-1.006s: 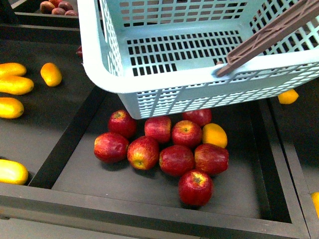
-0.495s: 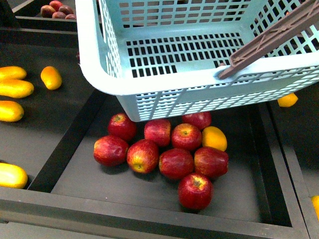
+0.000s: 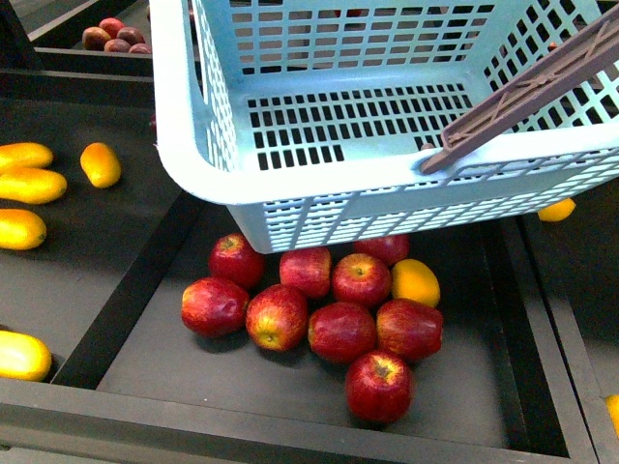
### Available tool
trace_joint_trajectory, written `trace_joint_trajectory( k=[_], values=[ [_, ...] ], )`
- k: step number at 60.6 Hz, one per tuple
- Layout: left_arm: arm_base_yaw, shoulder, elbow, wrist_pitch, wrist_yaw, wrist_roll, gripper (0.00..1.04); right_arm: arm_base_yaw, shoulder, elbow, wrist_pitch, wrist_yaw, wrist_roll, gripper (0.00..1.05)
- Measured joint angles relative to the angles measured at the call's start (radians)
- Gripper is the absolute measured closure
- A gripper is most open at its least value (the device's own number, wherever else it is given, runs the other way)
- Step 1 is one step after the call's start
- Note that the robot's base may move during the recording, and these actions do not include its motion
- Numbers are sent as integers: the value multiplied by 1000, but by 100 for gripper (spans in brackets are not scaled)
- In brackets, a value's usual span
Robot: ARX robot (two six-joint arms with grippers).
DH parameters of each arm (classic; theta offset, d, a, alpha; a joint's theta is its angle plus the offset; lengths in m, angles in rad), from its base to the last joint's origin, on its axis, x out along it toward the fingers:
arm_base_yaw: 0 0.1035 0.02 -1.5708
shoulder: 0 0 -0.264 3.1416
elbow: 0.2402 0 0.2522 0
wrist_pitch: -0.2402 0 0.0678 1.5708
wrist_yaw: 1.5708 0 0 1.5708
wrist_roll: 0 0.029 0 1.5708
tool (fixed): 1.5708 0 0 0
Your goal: Pick lemon and mango into basket
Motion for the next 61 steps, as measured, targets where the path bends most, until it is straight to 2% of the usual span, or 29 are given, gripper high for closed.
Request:
trace_joint_trajectory(
  k=[11, 22, 38, 61],
  values=[
    [0, 0, 0, 0, 3, 0, 100, -40, 444, 251, 19, 18, -2, 9],
    [0, 0, 0, 0, 3, 0, 100, -105, 721, 455, -26, 40, 1, 9],
    [0, 0, 0, 0, 3, 0, 100, -204, 969, 666, -88, 3, 23, 9],
    [0, 0, 0, 0, 3, 0, 100, -333, 1218, 954, -258, -11, 158, 9]
  ],
)
